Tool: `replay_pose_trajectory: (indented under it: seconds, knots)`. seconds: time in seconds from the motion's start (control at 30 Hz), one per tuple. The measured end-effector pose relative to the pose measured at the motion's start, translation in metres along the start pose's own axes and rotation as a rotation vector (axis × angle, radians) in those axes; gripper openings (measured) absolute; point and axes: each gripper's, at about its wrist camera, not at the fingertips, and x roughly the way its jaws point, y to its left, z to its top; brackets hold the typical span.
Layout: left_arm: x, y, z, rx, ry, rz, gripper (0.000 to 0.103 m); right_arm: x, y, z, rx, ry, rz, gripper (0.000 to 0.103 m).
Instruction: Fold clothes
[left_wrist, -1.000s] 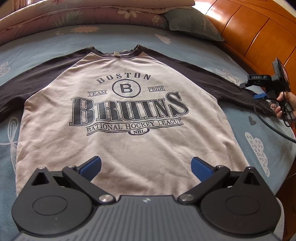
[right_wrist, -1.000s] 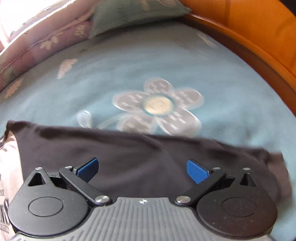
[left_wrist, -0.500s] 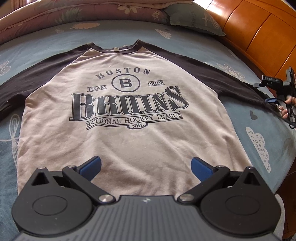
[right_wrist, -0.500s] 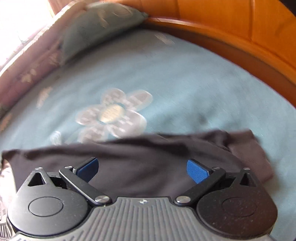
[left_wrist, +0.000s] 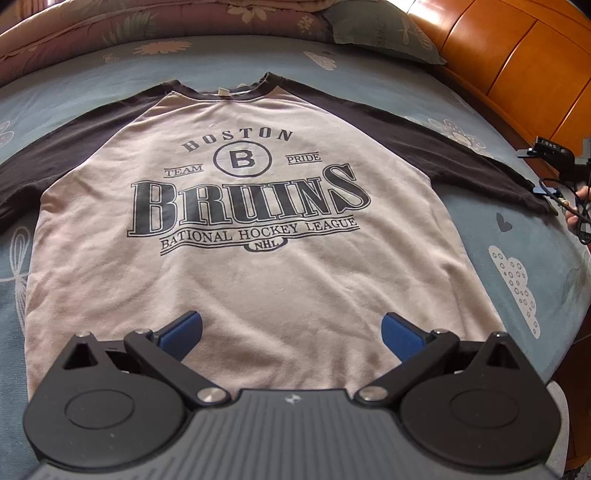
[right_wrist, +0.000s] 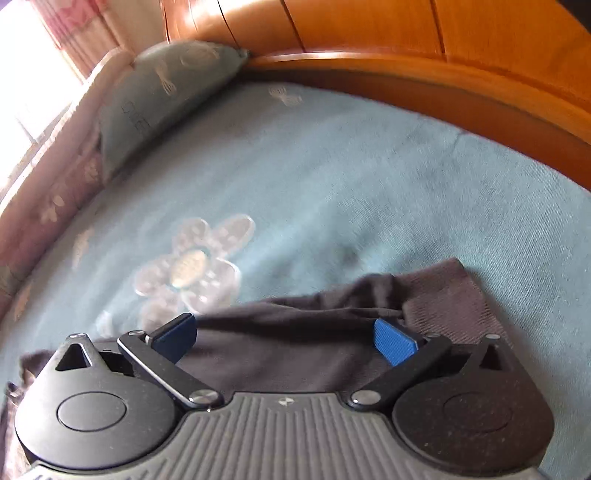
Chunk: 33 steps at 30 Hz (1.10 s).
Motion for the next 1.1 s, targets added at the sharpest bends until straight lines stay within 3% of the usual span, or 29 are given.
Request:
replay_pose_trajectory:
  seconds: [0.1,0.2,0.37,0.43,0.63,0.73,1.0,1.1]
  knots:
    - [-0.001,0.002,0.000,-0.007,-0.001,0.004,0.102,-0.006,0.009,-0.008,-0.026,0.003,0.053,0.103]
    - [-0.001,0.000,-0.001,-0.002,0.001,-0.003,0.102,0.004,0.010,-0.022,-0.062,0.081,0.020,0.103]
    - [0.003,-0.004,-0.003,0.019,0.015,-0.011,0.102,-0.012,0.012,-0.056,-0.177,0.083,0.013,0.103]
    - [0.004,-0.004,-0.002,0.012,0.014,-0.010,0.102,-0.017,0.013,-0.055,-0.202,0.119,0.006,0.103]
    - [0.006,-0.009,-0.001,0.016,0.016,-0.017,0.102,-0.012,0.021,-0.032,-0.167,0.082,0.086,0.103]
    - [0.006,-0.011,-0.002,0.025,0.022,-0.015,0.102,0.014,0.019,-0.030,-0.120,0.166,0.160,0.103]
    - [0.010,-0.008,-0.001,0.018,0.024,-0.012,0.102,-0.021,0.019,-0.059,-0.241,0.244,0.113,0.103]
    - [0.008,-0.013,0.000,0.027,0.015,-0.028,0.102,-0.026,0.024,-0.051,-0.257,0.193,0.076,0.103]
